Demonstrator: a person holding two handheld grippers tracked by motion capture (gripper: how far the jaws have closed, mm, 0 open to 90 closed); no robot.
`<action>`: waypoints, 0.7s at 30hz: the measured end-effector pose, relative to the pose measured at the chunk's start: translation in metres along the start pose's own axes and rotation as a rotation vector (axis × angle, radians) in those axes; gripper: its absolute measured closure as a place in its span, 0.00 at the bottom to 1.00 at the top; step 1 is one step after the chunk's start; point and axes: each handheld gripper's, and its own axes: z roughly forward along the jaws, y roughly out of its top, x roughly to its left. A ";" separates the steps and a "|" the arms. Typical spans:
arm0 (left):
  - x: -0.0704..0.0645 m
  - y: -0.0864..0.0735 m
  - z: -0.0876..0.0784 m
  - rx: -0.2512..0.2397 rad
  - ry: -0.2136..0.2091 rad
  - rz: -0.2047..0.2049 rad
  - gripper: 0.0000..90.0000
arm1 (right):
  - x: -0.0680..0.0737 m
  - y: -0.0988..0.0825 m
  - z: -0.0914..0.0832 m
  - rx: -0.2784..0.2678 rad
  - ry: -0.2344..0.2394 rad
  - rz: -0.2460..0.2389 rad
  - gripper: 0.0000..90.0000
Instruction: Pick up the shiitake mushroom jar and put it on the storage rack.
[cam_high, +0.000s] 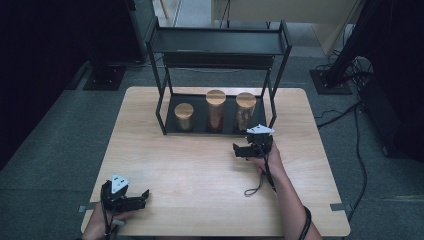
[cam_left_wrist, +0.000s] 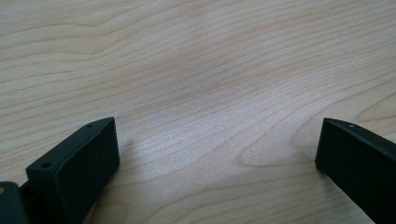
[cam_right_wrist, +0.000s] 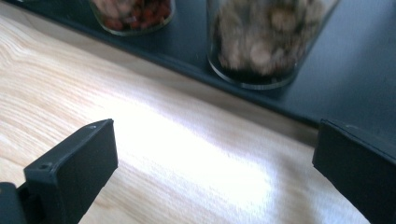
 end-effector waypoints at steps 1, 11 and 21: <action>0.000 0.000 0.000 0.000 0.000 0.000 0.00 | 0.000 -0.003 0.000 0.003 -0.002 0.005 0.00; 0.000 0.000 0.000 0.000 0.000 -0.001 0.00 | -0.004 -0.013 0.000 0.010 -0.017 0.010 0.00; 0.000 0.000 0.000 0.000 0.000 0.000 0.00 | -0.005 -0.019 -0.005 0.053 -0.027 -0.028 0.00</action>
